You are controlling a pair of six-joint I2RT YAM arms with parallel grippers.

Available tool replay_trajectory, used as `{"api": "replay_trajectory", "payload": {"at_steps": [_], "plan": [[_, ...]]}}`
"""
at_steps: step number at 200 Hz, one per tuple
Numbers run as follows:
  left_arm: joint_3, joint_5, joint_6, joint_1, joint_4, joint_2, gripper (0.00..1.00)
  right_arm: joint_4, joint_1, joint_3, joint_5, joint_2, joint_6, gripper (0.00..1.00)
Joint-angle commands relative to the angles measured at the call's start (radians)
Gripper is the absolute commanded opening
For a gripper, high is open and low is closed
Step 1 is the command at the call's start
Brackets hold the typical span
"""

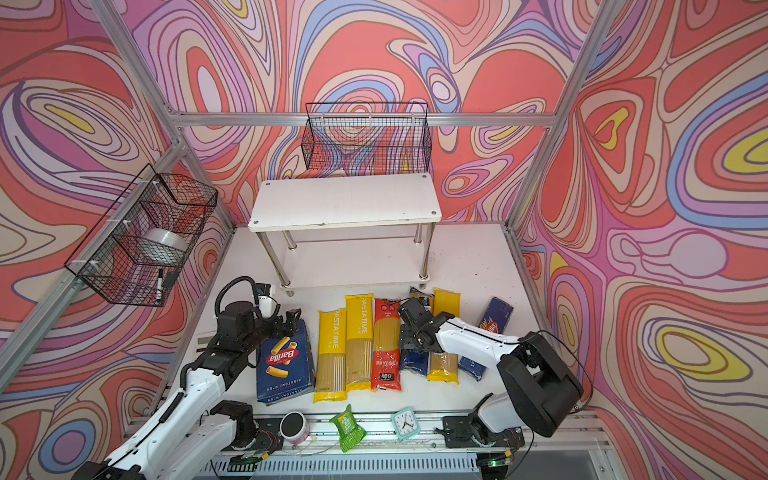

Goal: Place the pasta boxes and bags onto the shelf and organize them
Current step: 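Close the right gripper on the near end of the ankara bag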

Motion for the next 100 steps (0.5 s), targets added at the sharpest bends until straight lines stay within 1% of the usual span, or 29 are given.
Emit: {"api": "replay_trajectory", "payload": {"at_steps": [1,36,79,100], "plan": [[0.005,-0.011,0.009,-0.004,0.008,0.002,1.00,-0.004,0.011,0.016,0.027,0.027,0.012,0.86],[0.002,0.004,0.017,-0.004,0.009,-0.004,1.00,-0.001,0.019,0.012,0.029,0.059,0.029,0.86],[-0.003,-0.014,0.009,-0.004,0.014,-0.010,1.00,-0.006,0.027,0.019,0.055,0.084,0.037,0.86],[0.000,0.007,0.021,-0.004,0.011,-0.008,1.00,0.024,0.026,-0.013,0.063,0.088,0.074,0.88]]}}
